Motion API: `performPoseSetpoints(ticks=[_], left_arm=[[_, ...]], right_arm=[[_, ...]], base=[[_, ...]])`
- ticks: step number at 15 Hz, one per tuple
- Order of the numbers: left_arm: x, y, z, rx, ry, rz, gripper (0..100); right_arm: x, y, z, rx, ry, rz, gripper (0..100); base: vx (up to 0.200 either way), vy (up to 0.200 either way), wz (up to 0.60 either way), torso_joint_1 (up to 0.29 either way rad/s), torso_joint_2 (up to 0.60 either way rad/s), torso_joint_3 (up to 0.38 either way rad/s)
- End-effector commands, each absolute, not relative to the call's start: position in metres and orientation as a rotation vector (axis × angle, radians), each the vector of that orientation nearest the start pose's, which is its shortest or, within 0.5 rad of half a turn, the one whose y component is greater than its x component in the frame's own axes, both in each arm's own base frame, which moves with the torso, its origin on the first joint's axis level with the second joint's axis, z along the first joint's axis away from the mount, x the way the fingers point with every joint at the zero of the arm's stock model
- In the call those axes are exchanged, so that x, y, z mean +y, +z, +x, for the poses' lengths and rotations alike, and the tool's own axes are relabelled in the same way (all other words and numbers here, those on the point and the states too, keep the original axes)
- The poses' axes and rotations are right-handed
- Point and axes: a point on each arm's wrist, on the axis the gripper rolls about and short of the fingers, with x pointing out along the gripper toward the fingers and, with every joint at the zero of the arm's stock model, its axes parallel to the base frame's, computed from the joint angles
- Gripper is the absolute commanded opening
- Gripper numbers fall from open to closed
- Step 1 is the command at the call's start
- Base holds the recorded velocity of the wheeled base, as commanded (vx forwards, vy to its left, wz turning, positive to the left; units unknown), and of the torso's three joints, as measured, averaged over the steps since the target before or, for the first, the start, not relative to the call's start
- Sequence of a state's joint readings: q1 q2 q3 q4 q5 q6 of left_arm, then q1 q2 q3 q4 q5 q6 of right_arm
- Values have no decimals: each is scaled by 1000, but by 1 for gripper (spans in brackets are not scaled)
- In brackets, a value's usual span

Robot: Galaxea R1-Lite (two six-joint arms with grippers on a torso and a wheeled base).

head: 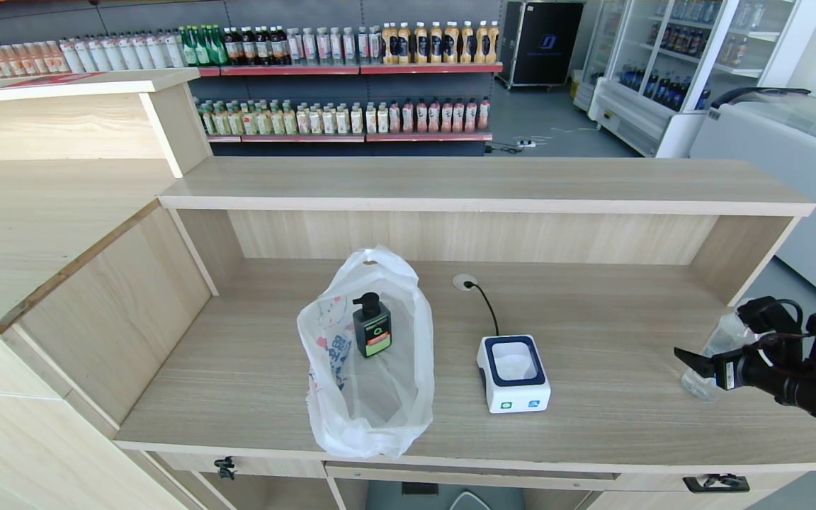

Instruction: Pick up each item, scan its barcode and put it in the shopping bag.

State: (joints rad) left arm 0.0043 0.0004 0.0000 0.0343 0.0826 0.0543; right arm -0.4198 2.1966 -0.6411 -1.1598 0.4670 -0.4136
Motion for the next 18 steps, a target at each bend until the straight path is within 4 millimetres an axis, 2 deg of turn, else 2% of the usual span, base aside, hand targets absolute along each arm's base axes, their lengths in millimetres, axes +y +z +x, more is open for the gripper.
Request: performPoseSetpoints(ticks=[1,10,12,15,16,17,18], left_arm=[[2,72,-23,38,86,57,100],[2,72,-23,36,86,57,100],[2,72,-23,36,87,55,100],[2,72,-23,38,86,55,100],[2,72,-23,36,87,55,100],[2,72,-23,36,86,57,100],[2,72,-23,38,86,55,100]], right_arm=[[-131,31,321,339,122,-241,0],[-132,37,323,318,110,-209,0],[-132,46,323,293,103,-194,0],[-118,83,320,222,119,-91,0],[-108,109,313,189,159,-29,0],[-93,155,296,130,264,33,0],[-88,171,289,107,316,44,0]], base=[[0,0,0,0,0,0],[0,0,0,0,0,0],[0,0,0,0,0,0],[0,0,0,0,0,0],[0,0,0,0,0,0],[0,0,0,0,0,0],[0,0,0,0,0,0]])
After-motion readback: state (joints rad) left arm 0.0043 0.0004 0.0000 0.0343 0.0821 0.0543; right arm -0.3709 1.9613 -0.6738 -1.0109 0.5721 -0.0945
